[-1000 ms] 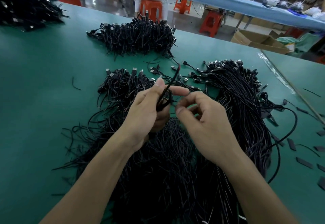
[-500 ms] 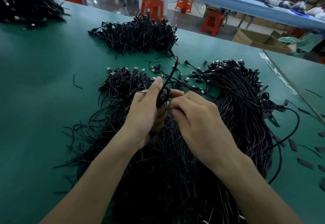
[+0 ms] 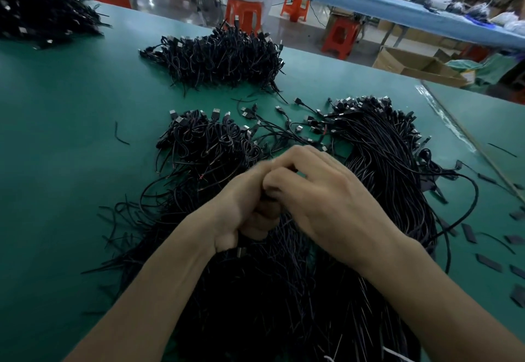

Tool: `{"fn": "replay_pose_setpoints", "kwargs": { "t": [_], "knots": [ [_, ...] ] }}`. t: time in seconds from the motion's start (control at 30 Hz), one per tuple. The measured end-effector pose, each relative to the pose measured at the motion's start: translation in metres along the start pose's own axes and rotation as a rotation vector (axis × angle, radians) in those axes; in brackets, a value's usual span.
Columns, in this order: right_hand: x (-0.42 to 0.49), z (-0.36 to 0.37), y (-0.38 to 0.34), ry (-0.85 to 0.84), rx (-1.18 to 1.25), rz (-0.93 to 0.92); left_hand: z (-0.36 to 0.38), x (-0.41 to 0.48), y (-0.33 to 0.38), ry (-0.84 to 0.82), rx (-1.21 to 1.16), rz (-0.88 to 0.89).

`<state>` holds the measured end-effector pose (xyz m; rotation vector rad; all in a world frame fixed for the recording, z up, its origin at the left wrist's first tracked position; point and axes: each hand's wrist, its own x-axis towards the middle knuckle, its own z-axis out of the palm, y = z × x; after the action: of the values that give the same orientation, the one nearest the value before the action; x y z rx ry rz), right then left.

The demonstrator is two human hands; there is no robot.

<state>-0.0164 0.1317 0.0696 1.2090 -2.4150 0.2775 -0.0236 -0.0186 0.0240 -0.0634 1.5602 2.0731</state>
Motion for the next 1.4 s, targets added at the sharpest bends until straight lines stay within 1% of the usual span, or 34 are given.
{"fn": "replay_pose_setpoints", "kwargs": {
  "t": [0.07, 0.1, 0.2, 0.23, 0.33, 0.47, 0.53, 0.67, 0.77, 0.87, 0.93, 1.03, 1.07, 1.13, 1.2, 1.27, 1.33, 1.4],
  "knots": [
    [-0.003, 0.002, 0.001, 0.000, 0.067, 0.078, -0.001, 0.000, 0.000, -0.094, -0.037, 0.012],
    [-0.004, 0.003, 0.003, -0.015, 0.138, 0.123, -0.002, -0.001, 0.000, -0.132, -0.016, 0.022],
    [-0.003, -0.001, 0.011, -0.102, 0.432, 0.318, -0.006, -0.004, 0.001, -0.229, 0.194, 0.063],
    [-0.002, -0.003, 0.014, -0.145, 0.465, 0.361, -0.006, -0.005, 0.002, -0.262, 0.282, 0.084],
    [-0.001, -0.006, 0.016, -0.209, 0.402, 0.400, -0.004, -0.008, 0.003, -0.318, 0.450, 0.128],
    [-0.001, -0.010, 0.011, -0.246, 0.309, 0.447, -0.001, -0.006, 0.000, -0.281, 0.492, 0.149],
    [0.000, -0.012, 0.007, -0.268, 0.261, 0.435, 0.000, -0.004, -0.001, -0.260, 0.504, 0.147],
    [0.002, -0.014, -0.001, -0.267, 0.142, 0.315, 0.001, 0.000, -0.005, -0.176, 0.575, 0.171],
    [0.004, -0.013, -0.001, -0.319, 0.042, 0.213, 0.000, 0.003, -0.008, -0.128, 0.633, 0.197],
    [0.003, -0.007, 0.002, -0.334, -0.072, 0.158, -0.001, 0.003, -0.007, -0.101, 0.572, 0.218],
    [0.001, -0.005, 0.005, -0.263, -0.118, 0.165, -0.002, 0.001, -0.004, -0.073, 0.428, 0.195],
    [0.001, 0.000, 0.006, -0.082, -0.124, 0.213, 0.000, -0.003, 0.005, -0.063, 0.055, 0.108],
    [0.001, 0.002, 0.006, -0.021, -0.106, 0.237, 0.001, -0.004, 0.009, -0.071, -0.051, 0.110],
    [0.001, 0.006, 0.008, 0.104, -0.049, 0.298, 0.004, -0.006, 0.011, -0.074, -0.151, 0.186],
    [0.000, 0.010, 0.007, 0.230, 0.050, 0.368, 0.005, -0.007, 0.010, -0.078, -0.162, 0.287],
    [-0.002, 0.017, 0.003, 0.346, 0.206, 0.472, 0.007, -0.005, 0.009, -0.037, -0.091, 0.380],
    [-0.002, 0.024, -0.005, 0.442, 0.418, 0.618, 0.009, -0.002, 0.006, 0.084, 0.093, 0.503],
    [0.000, 0.032, -0.013, 0.473, 0.643, 0.761, 0.010, 0.001, 0.004, 0.235, 0.244, 0.607]
  ]
}}
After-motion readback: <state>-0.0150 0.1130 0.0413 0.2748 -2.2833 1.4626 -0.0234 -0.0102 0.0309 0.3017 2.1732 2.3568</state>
